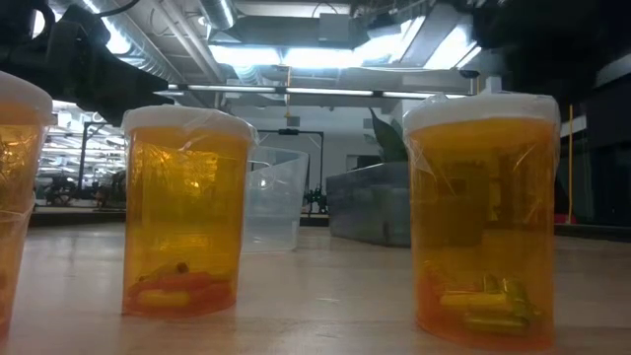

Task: Pick and place medicine bottles into bin by pill shape (circle, oval)
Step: Adjust the black bin

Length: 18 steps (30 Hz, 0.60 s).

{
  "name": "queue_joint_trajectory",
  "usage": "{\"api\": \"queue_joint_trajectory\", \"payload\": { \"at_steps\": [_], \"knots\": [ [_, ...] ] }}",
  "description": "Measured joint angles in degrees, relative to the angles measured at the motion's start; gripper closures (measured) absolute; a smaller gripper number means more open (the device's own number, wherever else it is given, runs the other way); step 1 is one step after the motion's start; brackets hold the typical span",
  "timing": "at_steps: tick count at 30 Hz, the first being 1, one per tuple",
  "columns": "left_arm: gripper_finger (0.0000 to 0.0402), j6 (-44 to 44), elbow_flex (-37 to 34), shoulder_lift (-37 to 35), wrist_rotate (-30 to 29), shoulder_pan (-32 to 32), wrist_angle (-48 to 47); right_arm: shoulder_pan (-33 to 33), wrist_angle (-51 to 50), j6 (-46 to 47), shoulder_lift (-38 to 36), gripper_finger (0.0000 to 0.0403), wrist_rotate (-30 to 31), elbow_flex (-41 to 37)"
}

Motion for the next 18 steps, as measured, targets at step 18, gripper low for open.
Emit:
{"api": "queue_joint_trajectory", "payload": {
  "at_steps": [18],
  "knots": [
    [0.0097, 0.03, 0.0, -0.01, 0.0, 0.0, -0.01, -20.66, 3.77, -14.58, 0.12, 0.0234, -5.52, -3.28]
  ]
}}
